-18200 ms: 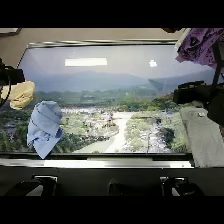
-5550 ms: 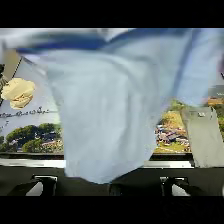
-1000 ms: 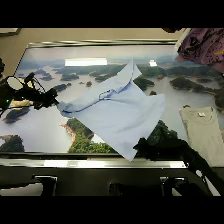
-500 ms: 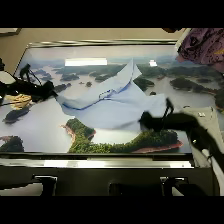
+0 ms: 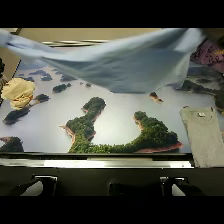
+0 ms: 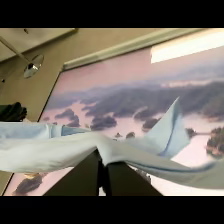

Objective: Fold the clothes and pants, and hang the long-sleeved shirts on hangers.

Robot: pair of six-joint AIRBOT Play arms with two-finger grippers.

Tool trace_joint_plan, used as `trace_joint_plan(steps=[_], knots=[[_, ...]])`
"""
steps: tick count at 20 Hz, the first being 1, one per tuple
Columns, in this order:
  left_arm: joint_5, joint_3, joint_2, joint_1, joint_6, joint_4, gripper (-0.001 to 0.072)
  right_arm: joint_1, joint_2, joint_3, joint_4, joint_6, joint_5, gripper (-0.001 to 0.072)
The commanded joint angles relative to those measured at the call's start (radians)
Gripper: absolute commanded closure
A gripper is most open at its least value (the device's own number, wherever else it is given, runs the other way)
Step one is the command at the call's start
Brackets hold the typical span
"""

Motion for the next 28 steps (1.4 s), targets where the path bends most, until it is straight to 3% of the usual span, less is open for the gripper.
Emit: trace_joint_plan(steps=[1,5,10,16,19,23,25,28], knots=[[0.019,0.055,0.212,0.051,0.006,0.118,0.0692,-0.019,0.081,0.211,-0.05,0.056,-0.093,0.0676],[0.018,0.052,0.371,0.053,-0.075,0.305,0.0692,-0.019,0.173,0.211,-0.199,0.123,-0.086,0.0676],[0.019,0.021,0.299,0.048,-0.088,0.274,0.0693,-0.018,0.111,0.139,-0.2,0.124,-0.086,0.0676],[0.056,-0.013,-0.111,-0.018,0.03,0.185,0.0693,-0.004,-0.142,-0.104,-0.164,0.081,-0.081,0.0676],[0.163,-0.013,-0.364,-0.093,0.03,0.186,0.0693,0.084,-0.323,-0.212,-0.213,0.007,-0.016,0.0676],[0.28,-0.012,-0.626,-0.179,0.029,0.186,0.0693,0.165,-0.588,-0.226,-0.316,0.02,0.175,0.0676],[0.288,-0.012,-0.709,-0.204,0.025,0.186,0.0692,0.171,-0.694,-0.226,-0.298,0.062,0.247,0.0675],[0.23,-0.012,-0.783,-0.226,0.002,0.185,0.0691,0.171,-0.806,-0.226,-0.238,0.083,0.239,0.0669]])
